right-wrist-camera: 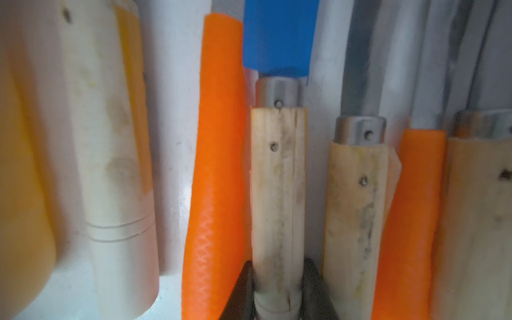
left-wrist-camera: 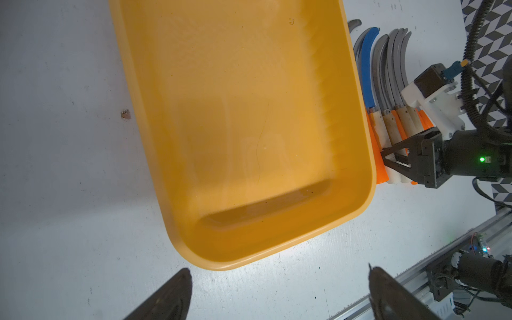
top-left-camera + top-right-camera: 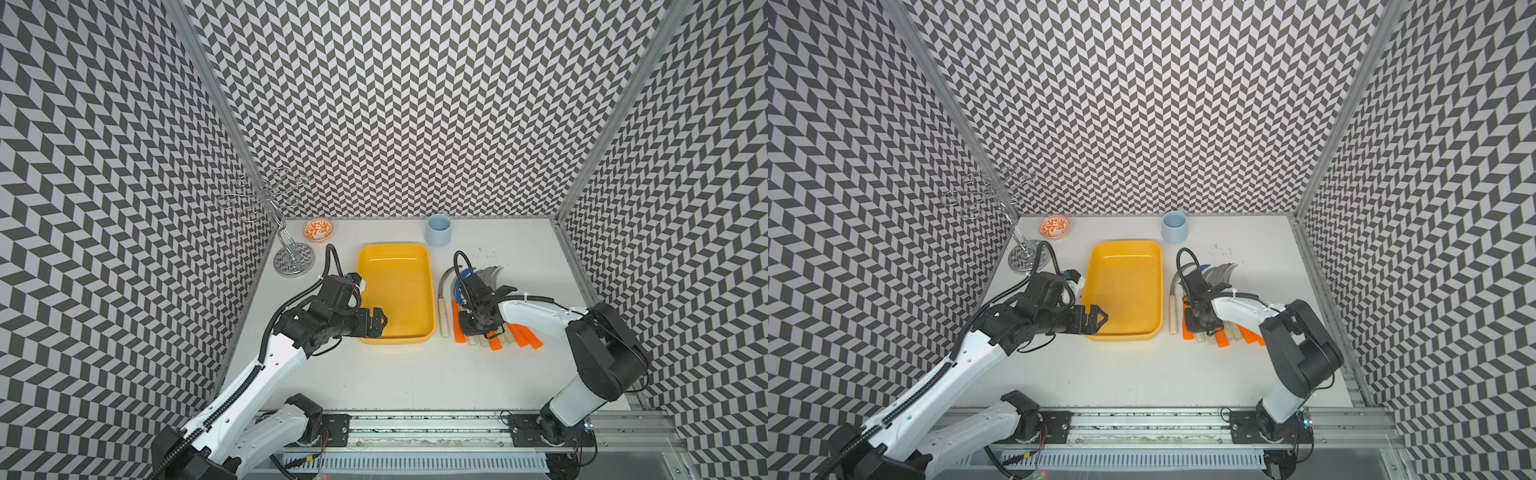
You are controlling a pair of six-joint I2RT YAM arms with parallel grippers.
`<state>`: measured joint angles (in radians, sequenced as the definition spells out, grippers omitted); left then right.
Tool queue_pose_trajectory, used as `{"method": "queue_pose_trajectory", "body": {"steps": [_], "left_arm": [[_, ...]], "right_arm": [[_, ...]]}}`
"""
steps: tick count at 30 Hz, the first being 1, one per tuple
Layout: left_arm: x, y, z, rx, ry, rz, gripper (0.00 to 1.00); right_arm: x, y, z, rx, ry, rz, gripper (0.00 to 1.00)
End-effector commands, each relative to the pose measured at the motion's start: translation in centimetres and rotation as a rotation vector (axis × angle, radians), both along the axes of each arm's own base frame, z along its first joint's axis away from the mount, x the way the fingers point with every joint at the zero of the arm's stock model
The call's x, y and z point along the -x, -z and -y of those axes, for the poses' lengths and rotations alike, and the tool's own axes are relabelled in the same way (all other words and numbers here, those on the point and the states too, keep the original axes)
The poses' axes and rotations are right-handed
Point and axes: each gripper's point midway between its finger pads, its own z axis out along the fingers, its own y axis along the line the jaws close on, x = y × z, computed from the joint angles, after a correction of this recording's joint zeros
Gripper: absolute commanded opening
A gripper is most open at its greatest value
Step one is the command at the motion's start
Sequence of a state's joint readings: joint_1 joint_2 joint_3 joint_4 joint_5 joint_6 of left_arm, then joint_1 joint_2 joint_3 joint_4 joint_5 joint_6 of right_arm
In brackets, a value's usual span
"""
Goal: Put small sickles into storage boxes
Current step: Pick up the sickle at the center of the board.
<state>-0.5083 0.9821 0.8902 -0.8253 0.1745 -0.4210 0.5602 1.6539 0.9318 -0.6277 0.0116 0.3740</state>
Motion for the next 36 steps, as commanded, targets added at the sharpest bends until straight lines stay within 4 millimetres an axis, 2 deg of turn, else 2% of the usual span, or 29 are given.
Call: {"method": "queue_pose_trajectory", "body": {"steps": [1,13,23,30,36], "left_arm": [[-0.8,-2.5,0.8,0.054,0.000,0.056,1.00],[-1.6,-4.3,1.8,0.100,0.015,0.085,1.00],[-2.2,-4.7,2.5,0.120,0.023,0.095,1.00],[-2.6,-5.8,2.7,0.139,0.023,0.115,1.00],[-2.9,-6.6,2.5,0.149,0.004,0.135,1.00]], "right_arm": [[-1.3,-0.6,-0.3,0.019,-0.009,0.035,0.00],[-3.6,-6.2,-0.3,0.027,0.008,0.111,0.00],[-4.0,-9.7,-0.9,-0.018,0.004,0.150,0.00],[-4.1,-12.3,-2.3,-0.092,-0.005,0.169,0.00],[-4.0,-14.8,-4.5,-0.184,-0.022,0.174,0.00]]}}
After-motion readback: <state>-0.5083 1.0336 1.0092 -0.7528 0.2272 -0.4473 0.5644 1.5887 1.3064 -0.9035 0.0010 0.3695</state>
